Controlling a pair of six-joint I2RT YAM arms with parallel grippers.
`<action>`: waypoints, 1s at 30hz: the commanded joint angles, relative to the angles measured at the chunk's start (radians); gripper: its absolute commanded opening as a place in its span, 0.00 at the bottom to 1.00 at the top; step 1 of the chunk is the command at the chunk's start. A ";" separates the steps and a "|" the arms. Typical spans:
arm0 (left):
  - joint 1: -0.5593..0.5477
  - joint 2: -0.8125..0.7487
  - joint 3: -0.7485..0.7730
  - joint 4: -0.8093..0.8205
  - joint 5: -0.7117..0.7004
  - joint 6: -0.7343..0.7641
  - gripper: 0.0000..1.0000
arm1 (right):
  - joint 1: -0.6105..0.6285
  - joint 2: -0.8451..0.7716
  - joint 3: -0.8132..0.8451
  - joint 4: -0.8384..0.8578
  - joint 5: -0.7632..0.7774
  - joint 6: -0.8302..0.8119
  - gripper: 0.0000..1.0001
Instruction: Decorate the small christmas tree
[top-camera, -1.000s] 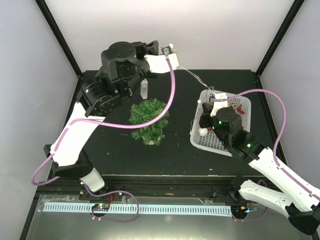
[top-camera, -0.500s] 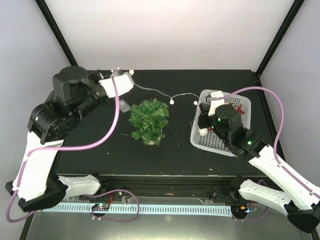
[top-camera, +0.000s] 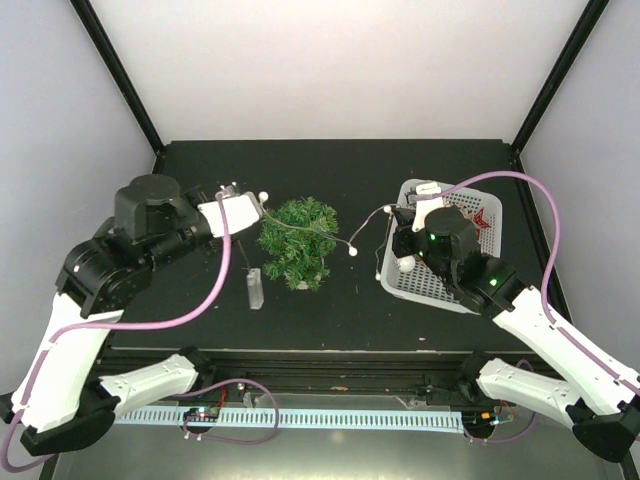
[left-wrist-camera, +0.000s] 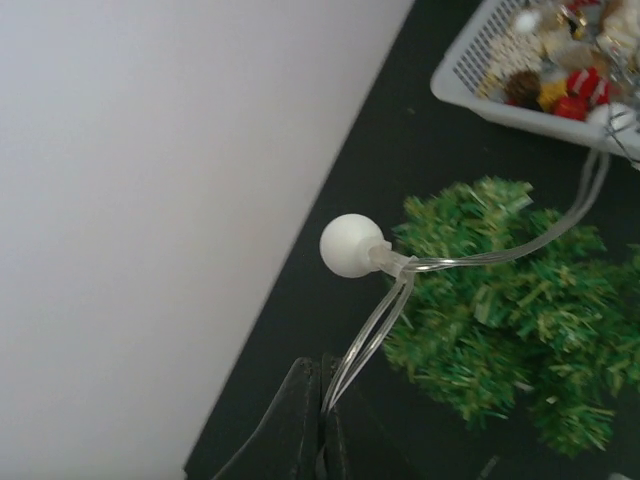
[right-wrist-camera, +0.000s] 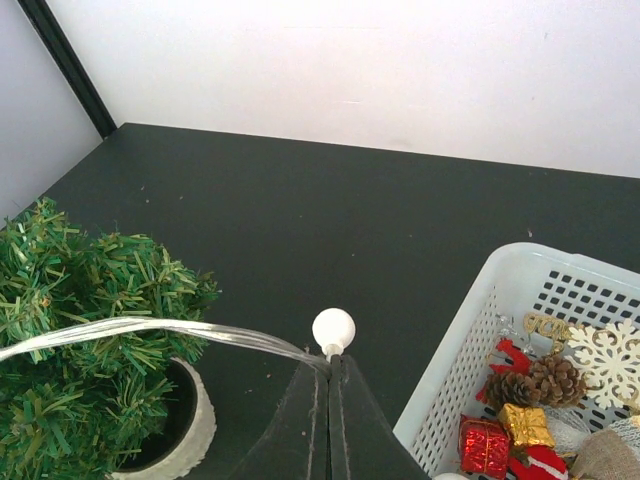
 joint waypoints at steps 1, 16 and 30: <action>0.021 -0.020 -0.081 0.034 0.081 -0.058 0.01 | -0.005 -0.009 0.026 0.023 0.016 -0.006 0.01; 0.042 -0.019 -0.266 0.170 0.245 -0.134 0.02 | -0.006 -0.004 0.019 0.018 0.081 -0.012 0.01; 0.053 0.078 -0.334 0.374 0.201 -0.117 0.02 | -0.006 0.010 0.048 0.026 0.105 -0.022 0.01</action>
